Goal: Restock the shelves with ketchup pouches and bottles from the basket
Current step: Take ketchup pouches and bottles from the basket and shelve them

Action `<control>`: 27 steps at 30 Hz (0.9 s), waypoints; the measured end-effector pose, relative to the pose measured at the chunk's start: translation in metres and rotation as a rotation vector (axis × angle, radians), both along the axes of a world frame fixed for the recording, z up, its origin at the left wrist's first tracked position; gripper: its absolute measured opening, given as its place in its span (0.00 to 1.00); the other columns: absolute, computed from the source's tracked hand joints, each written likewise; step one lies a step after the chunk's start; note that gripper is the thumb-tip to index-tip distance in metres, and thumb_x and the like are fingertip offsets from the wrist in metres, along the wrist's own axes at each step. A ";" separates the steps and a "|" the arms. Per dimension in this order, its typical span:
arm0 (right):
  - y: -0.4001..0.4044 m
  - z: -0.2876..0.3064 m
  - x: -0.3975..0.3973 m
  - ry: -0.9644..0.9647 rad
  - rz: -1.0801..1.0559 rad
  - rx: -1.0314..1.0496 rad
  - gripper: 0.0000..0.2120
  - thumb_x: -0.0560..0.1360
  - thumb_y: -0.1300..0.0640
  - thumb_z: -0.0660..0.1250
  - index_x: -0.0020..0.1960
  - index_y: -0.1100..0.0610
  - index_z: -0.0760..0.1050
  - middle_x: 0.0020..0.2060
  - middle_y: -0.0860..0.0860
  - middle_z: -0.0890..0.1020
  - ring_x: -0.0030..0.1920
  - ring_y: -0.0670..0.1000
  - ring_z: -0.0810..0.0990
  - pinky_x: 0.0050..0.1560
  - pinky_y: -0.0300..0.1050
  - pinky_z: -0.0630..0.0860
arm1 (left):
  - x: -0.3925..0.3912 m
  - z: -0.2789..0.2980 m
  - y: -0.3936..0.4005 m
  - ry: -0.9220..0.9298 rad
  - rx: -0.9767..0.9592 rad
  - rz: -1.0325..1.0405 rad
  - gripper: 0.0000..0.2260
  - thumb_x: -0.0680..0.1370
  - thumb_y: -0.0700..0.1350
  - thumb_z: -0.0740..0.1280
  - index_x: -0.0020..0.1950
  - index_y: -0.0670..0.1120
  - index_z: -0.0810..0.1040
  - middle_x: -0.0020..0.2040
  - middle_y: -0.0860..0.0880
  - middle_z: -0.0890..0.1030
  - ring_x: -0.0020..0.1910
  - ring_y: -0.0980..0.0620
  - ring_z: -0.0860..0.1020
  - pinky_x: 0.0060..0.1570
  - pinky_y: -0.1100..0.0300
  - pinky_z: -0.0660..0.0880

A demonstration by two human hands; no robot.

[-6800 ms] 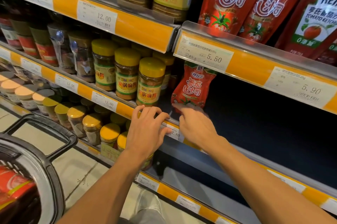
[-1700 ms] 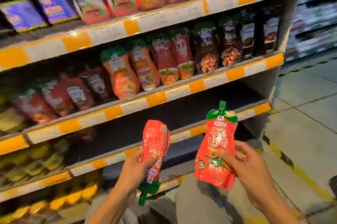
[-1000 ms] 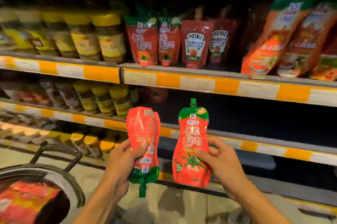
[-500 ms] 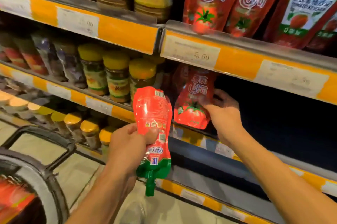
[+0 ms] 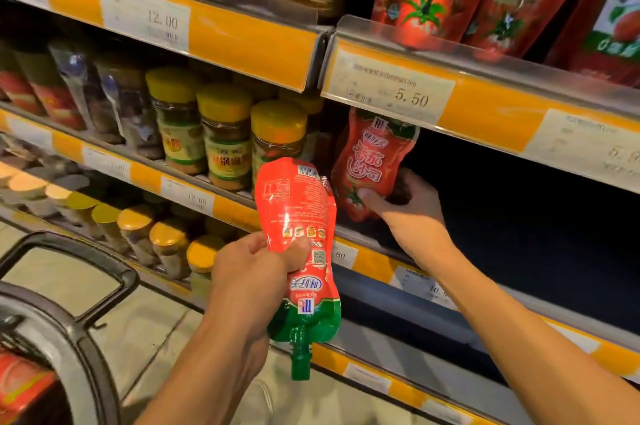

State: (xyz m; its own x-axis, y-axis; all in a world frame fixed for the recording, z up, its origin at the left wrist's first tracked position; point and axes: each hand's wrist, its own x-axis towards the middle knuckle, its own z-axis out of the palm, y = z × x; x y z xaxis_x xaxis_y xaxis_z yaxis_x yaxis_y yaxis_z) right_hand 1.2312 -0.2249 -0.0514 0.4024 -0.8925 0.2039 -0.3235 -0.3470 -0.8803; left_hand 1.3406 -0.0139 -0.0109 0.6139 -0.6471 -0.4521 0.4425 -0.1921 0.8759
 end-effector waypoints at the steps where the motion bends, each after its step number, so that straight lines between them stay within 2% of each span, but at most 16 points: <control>1: -0.001 0.000 0.002 0.014 0.004 -0.023 0.13 0.71 0.50 0.79 0.49 0.41 0.76 0.39 0.29 0.80 0.44 0.25 0.76 0.39 0.20 0.70 | 0.000 0.000 0.001 -0.003 -0.003 0.001 0.11 0.73 0.44 0.77 0.53 0.47 0.82 0.42 0.47 0.87 0.39 0.45 0.86 0.47 0.45 0.83; 4: -0.008 0.006 0.011 0.050 -0.017 -0.105 0.15 0.73 0.50 0.76 0.58 0.47 0.79 0.46 0.36 0.80 0.43 0.28 0.75 0.44 0.24 0.69 | 0.001 -0.001 0.006 -0.007 -0.006 0.010 0.10 0.73 0.45 0.77 0.52 0.49 0.81 0.41 0.49 0.87 0.37 0.47 0.86 0.41 0.50 0.83; 5: -0.010 0.009 0.014 0.069 -0.024 -0.122 0.16 0.74 0.50 0.76 0.60 0.50 0.80 0.47 0.39 0.80 0.44 0.30 0.75 0.47 0.28 0.70 | 0.001 -0.002 0.007 -0.005 -0.007 0.014 0.10 0.73 0.45 0.77 0.52 0.49 0.81 0.41 0.49 0.87 0.37 0.47 0.86 0.40 0.50 0.83; 7: -0.016 0.013 0.020 0.106 -0.029 -0.138 0.18 0.75 0.50 0.75 0.63 0.52 0.79 0.52 0.44 0.82 0.48 0.39 0.77 0.55 0.38 0.72 | 0.002 -0.002 0.008 -0.004 -0.010 0.020 0.11 0.73 0.46 0.77 0.53 0.49 0.81 0.41 0.49 0.87 0.38 0.47 0.86 0.41 0.50 0.83; 9: -0.022 0.015 0.025 0.135 -0.033 -0.138 0.19 0.75 0.50 0.74 0.65 0.52 0.79 0.58 0.48 0.83 0.56 0.46 0.78 0.58 0.42 0.72 | 0.002 -0.002 0.008 -0.006 -0.012 0.023 0.11 0.73 0.46 0.77 0.53 0.49 0.80 0.42 0.49 0.87 0.38 0.46 0.86 0.43 0.49 0.83; 13: -0.026 0.020 0.031 0.192 -0.052 -0.140 0.22 0.75 0.49 0.75 0.66 0.52 0.77 0.62 0.51 0.82 0.63 0.54 0.80 0.67 0.55 0.75 | 0.001 -0.002 0.008 -0.009 -0.019 0.025 0.12 0.72 0.45 0.77 0.53 0.49 0.80 0.42 0.49 0.87 0.38 0.47 0.86 0.43 0.49 0.83; 16: -0.025 0.023 0.030 0.220 -0.090 -0.122 0.25 0.73 0.47 0.76 0.66 0.53 0.76 0.61 0.52 0.82 0.61 0.54 0.81 0.63 0.51 0.76 | 0.001 -0.002 0.008 -0.028 -0.030 0.023 0.12 0.72 0.45 0.77 0.53 0.49 0.80 0.40 0.51 0.87 0.37 0.49 0.86 0.39 0.53 0.82; 20: -0.008 0.032 0.018 0.198 -0.227 -0.071 0.21 0.70 0.39 0.76 0.53 0.51 0.75 0.47 0.44 0.81 0.49 0.48 0.80 0.45 0.40 0.73 | -0.001 -0.001 0.009 -0.105 -0.027 0.002 0.13 0.72 0.46 0.77 0.54 0.51 0.80 0.42 0.53 0.87 0.39 0.50 0.86 0.43 0.50 0.83; 22: 0.007 0.038 0.003 0.113 -0.261 0.096 0.22 0.72 0.36 0.73 0.51 0.54 0.78 0.40 0.44 0.82 0.42 0.48 0.81 0.36 0.37 0.73 | -0.003 0.000 0.010 -0.193 -0.034 -0.021 0.13 0.72 0.46 0.77 0.55 0.52 0.80 0.44 0.54 0.87 0.42 0.51 0.86 0.47 0.47 0.83; 23: 0.015 0.041 -0.006 0.055 -0.209 0.305 0.24 0.73 0.35 0.71 0.52 0.57 0.79 0.38 0.48 0.84 0.38 0.49 0.83 0.33 0.39 0.76 | -0.004 0.000 0.011 -0.245 -0.043 -0.039 0.14 0.72 0.46 0.77 0.55 0.53 0.81 0.45 0.55 0.87 0.44 0.52 0.86 0.49 0.47 0.83; 25: 0.030 0.050 -0.027 0.044 0.034 0.804 0.33 0.72 0.29 0.67 0.54 0.60 0.79 0.44 0.57 0.87 0.38 0.53 0.86 0.33 0.44 0.80 | -0.006 0.001 0.011 -0.378 -0.074 -0.083 0.14 0.72 0.44 0.78 0.55 0.54 0.82 0.46 0.57 0.86 0.45 0.57 0.85 0.52 0.50 0.82; 27: 0.037 0.057 -0.048 0.095 0.260 1.106 0.42 0.71 0.25 0.60 0.59 0.64 0.77 0.55 0.66 0.84 0.47 0.60 0.87 0.38 0.49 0.83 | -0.007 0.000 0.011 -0.555 -0.116 -0.146 0.15 0.71 0.41 0.79 0.52 0.57 0.82 0.45 0.61 0.85 0.46 0.63 0.83 0.53 0.56 0.80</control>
